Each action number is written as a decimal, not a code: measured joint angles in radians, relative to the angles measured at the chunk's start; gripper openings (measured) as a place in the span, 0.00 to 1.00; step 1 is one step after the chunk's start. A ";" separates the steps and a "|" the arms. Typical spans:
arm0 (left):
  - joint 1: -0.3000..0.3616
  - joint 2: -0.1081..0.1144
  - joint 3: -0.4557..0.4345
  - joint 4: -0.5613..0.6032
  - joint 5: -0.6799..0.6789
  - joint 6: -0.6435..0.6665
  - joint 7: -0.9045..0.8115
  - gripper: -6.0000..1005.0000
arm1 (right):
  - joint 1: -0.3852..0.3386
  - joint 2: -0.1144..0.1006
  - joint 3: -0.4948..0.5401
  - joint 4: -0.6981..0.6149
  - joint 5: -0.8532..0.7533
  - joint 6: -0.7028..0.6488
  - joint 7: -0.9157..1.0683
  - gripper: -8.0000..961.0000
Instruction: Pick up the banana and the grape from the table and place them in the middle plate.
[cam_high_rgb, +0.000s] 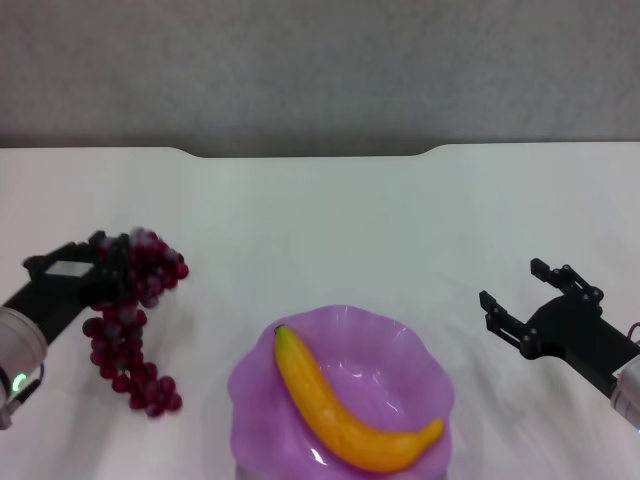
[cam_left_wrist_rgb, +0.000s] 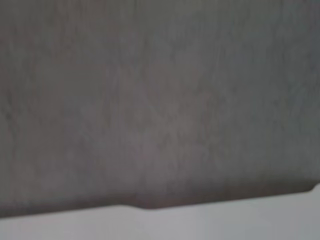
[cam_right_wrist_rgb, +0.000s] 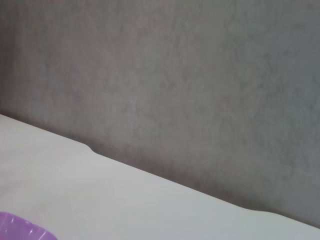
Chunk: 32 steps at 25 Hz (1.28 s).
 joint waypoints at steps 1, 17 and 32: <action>0.014 0.003 -0.001 0.026 0.012 0.001 -0.007 0.24 | 0.000 0.000 0.000 -0.001 0.000 0.000 0.000 0.85; 0.211 0.070 -0.042 0.464 0.620 -0.150 -0.585 0.23 | 0.001 0.002 -0.001 -0.020 0.000 0.000 0.010 0.85; 0.079 -0.005 -0.228 0.463 1.062 -0.777 -0.954 0.23 | 0.008 0.002 -0.001 -0.020 0.000 -0.002 0.012 0.85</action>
